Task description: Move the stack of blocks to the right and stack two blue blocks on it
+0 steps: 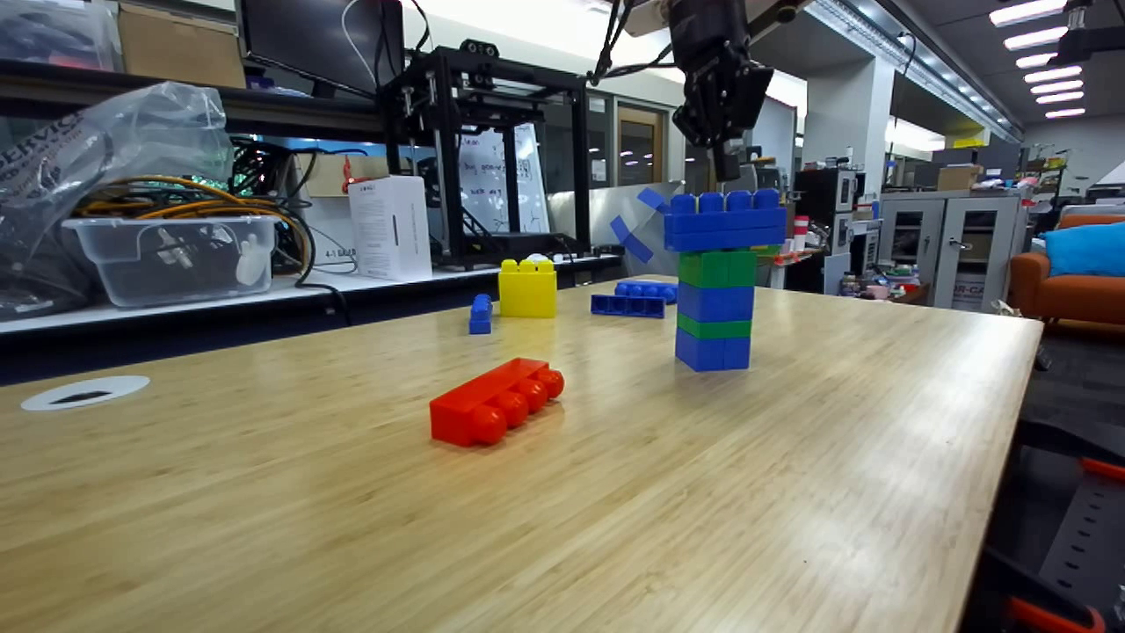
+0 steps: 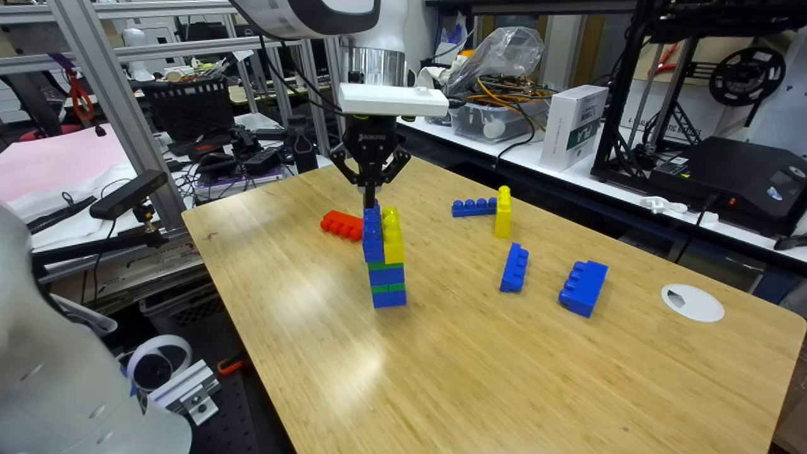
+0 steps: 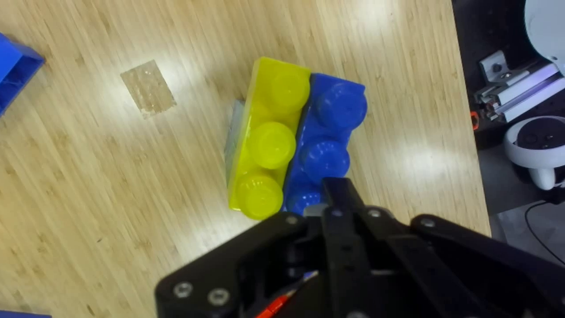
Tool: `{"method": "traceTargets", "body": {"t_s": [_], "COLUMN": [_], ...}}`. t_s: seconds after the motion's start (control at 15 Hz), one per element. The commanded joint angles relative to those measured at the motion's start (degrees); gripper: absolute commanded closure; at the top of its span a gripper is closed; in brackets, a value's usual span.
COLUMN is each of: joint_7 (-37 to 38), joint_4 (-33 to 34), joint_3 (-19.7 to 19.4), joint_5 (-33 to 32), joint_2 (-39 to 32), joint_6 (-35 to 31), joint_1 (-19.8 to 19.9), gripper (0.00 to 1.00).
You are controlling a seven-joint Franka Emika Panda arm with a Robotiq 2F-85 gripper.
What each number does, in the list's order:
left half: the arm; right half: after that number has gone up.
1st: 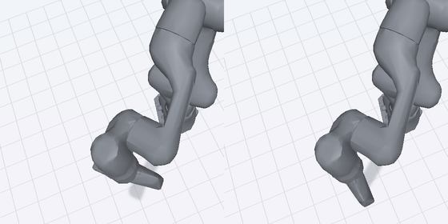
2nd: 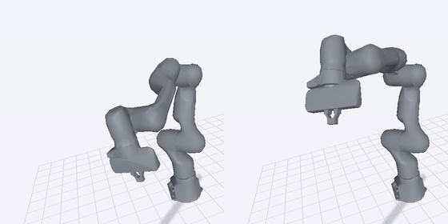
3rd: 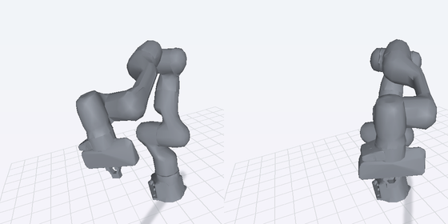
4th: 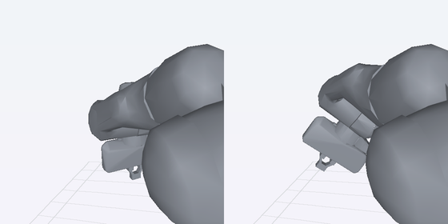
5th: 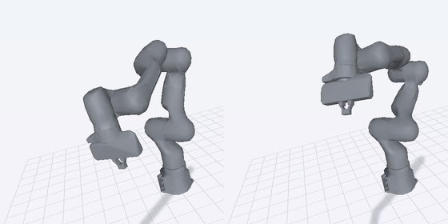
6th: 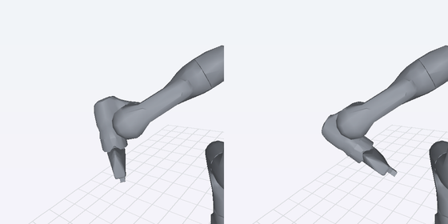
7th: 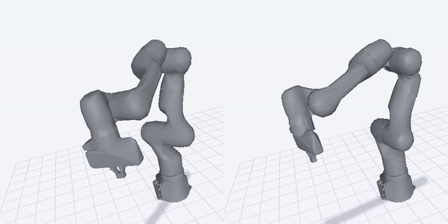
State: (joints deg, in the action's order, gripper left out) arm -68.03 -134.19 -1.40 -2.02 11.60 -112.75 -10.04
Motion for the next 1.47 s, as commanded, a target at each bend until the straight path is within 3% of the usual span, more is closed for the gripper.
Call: {"method": "traceTargets", "body": {"t_s": [0.0,1.0,1.4], "joint_7": [-1.6,-3.6,-3.9], "joint_4": [-1.0,-4.5,-4.8], "joint_3": [0.9,1.2,2.3], "joint_5": [-0.4,-0.5,-0.9], "joint_2": [-0.1,-0.2,6.3], "joint_6": [-0.8,-4.8,-1.7], "joint_1": [1.4,1.6,1.1], "gripper": [1.0,1.0,1.0]}}
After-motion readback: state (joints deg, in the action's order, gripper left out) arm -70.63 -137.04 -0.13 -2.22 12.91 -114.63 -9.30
